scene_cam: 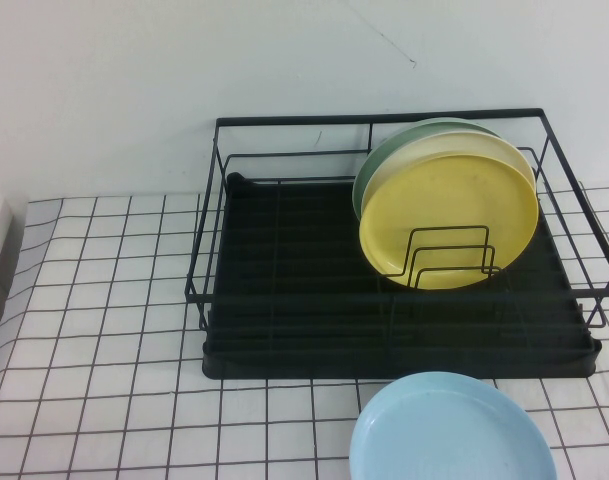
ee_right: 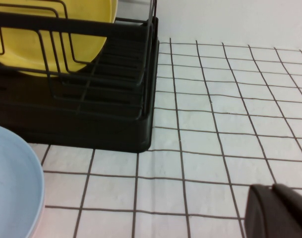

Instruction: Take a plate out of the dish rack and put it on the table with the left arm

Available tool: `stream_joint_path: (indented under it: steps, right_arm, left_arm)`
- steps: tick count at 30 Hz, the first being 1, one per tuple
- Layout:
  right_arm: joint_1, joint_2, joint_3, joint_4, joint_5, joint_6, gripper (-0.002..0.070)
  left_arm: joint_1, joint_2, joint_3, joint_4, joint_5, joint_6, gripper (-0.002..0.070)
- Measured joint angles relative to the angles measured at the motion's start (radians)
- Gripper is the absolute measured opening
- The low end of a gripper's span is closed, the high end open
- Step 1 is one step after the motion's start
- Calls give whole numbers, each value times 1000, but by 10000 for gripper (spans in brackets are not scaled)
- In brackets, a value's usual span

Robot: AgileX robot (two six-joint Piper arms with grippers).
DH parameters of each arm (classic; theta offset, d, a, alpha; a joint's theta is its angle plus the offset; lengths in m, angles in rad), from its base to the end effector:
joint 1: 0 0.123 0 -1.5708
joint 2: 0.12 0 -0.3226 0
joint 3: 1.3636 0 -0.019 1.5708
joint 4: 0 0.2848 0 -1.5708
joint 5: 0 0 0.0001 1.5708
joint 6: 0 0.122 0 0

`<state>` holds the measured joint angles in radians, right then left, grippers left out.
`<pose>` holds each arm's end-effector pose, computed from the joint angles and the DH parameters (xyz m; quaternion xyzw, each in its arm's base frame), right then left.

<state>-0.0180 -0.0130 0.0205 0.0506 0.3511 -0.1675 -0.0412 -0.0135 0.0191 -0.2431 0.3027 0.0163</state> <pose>0.0792 0.0007 0.1663 -0.0458 0.7948 -0.0348 0.6041 0.0800 -0.0121 0.1737 -0.0455 0.7767 -0.1082 0.6189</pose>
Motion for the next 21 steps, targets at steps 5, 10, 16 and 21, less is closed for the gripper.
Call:
stream_joint_path:
  steps: [5,10,16,21]
  right_arm:
    - [0,0,0,0,0,0,-1]
    - [0,0,0,0,0,0,-1]
    - [0,0,0,0,0,0,-1]
    - [0,0,0,0,0,0,-1]
  left_arm:
    - [0,0,0,0,0,19,-3]
    - [0,0,0,6,0,33,-3]
    - [0,0,0,13,0,42,-3]
    - [0,0,0,15,0,42,-3]
